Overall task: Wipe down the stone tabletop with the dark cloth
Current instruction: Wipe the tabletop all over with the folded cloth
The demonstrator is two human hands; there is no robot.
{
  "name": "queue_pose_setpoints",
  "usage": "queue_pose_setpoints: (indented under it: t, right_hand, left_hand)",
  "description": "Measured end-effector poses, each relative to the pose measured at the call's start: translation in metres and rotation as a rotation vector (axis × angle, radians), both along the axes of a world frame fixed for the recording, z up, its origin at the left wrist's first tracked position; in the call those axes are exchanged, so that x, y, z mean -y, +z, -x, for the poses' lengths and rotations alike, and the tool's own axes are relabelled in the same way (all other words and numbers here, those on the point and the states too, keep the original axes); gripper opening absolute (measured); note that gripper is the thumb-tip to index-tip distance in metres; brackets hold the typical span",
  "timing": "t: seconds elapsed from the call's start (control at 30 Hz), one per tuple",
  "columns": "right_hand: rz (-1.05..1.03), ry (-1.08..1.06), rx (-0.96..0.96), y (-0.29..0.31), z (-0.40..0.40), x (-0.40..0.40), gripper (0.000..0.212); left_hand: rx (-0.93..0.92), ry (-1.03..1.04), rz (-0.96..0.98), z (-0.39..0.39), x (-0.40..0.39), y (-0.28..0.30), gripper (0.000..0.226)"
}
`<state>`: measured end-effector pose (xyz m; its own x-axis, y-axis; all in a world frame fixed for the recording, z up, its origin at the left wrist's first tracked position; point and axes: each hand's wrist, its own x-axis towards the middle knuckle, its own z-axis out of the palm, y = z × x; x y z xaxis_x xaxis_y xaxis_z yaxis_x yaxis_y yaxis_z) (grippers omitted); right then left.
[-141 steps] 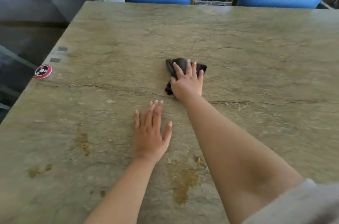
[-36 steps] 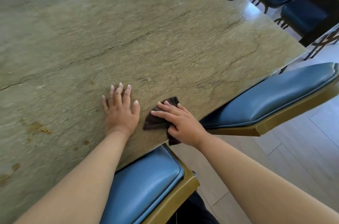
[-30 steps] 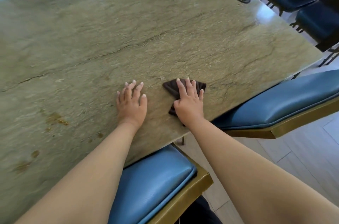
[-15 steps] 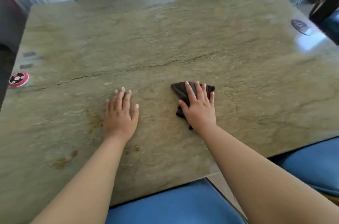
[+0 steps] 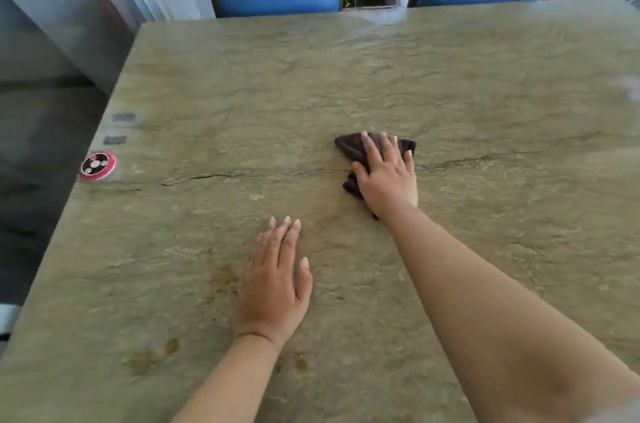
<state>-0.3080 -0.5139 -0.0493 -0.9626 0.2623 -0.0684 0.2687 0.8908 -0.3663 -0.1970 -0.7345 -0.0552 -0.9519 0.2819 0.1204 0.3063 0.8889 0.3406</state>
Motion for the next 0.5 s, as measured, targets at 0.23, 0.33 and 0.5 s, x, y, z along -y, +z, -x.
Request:
queue_pose_setpoints:
  t: [0.23,0.33,0.5]
  right_hand:
    - [0.029,0.302,0.002,0.006,0.065,0.084,0.057]
    - [0.097,0.645,-0.017,0.005,0.041,0.103,0.054]
    - [0.195,0.555,0.004,0.009,0.004,0.045,0.057]
  left_hand:
    - [-0.012,0.024,-0.06,0.001,0.002,-0.001,0.042]
    - [-0.042,0.047,-0.064,-0.001,0.001,0.0,0.034]
    - [-0.063,0.043,-0.065,-0.002,0.002,0.002,0.03]
